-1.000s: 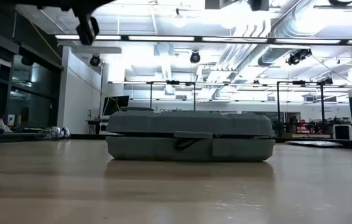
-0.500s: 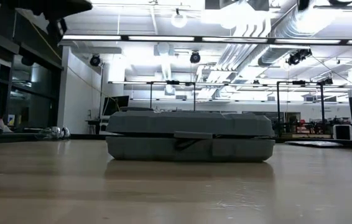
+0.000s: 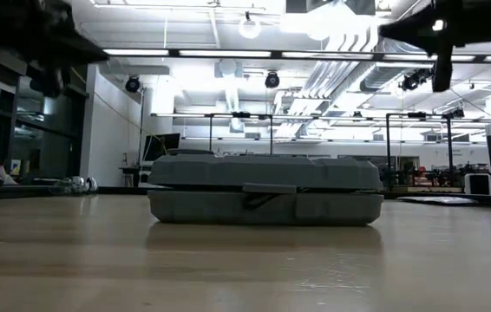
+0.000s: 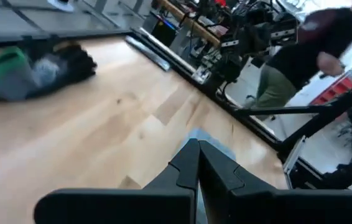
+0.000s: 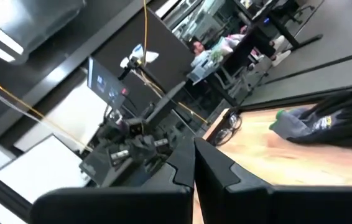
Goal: Prefit tool cases
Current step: Close the tool case, then return to Home Position
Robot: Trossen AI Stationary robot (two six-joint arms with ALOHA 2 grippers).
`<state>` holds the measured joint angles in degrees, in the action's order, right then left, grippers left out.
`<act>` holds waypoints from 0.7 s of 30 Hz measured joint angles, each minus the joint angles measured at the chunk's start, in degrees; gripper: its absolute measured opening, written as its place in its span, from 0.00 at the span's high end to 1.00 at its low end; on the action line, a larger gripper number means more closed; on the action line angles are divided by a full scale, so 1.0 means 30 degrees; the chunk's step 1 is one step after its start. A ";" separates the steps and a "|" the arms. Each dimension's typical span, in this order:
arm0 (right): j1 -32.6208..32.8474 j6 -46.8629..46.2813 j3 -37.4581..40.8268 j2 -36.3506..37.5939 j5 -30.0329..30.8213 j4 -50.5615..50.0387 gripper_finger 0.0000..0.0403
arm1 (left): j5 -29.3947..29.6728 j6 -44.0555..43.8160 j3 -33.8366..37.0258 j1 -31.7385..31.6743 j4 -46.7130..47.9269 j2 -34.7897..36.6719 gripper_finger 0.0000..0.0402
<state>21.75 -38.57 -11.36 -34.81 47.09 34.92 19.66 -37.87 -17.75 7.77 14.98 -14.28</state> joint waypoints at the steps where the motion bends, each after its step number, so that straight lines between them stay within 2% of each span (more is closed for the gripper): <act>1: 0.0167 -0.0006 0.0248 0.0006 0.0288 0.0394 1.00 | -0.0131 -0.0297 0.0511 0.0000 -0.0342 0.0271 1.00; 6: 0.0951 -0.0413 0.1302 0.0007 0.0969 0.1021 1.00 | -0.0333 -0.1513 0.2838 0.0007 -0.2589 0.1564 1.00; 11: 0.1806 -0.2248 0.2655 0.0000 0.2508 0.0982 1.00 | -0.0349 -0.2841 0.4544 0.0007 -0.2950 0.2411 1.00; 17: 0.3007 -0.4085 0.3615 -0.0002 0.3952 0.0551 1.00 | -0.0030 -0.2517 0.4806 0.0007 -0.3293 0.2399 1.00; 21: 0.3526 -0.3502 0.3615 0.0078 0.5674 0.0734 1.00 | 0.0146 -0.2423 0.4806 0.0007 -0.3293 0.2397 1.00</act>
<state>32.33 -49.07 -0.51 -34.57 64.11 37.13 20.10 -45.13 -3.33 7.79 5.10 -7.09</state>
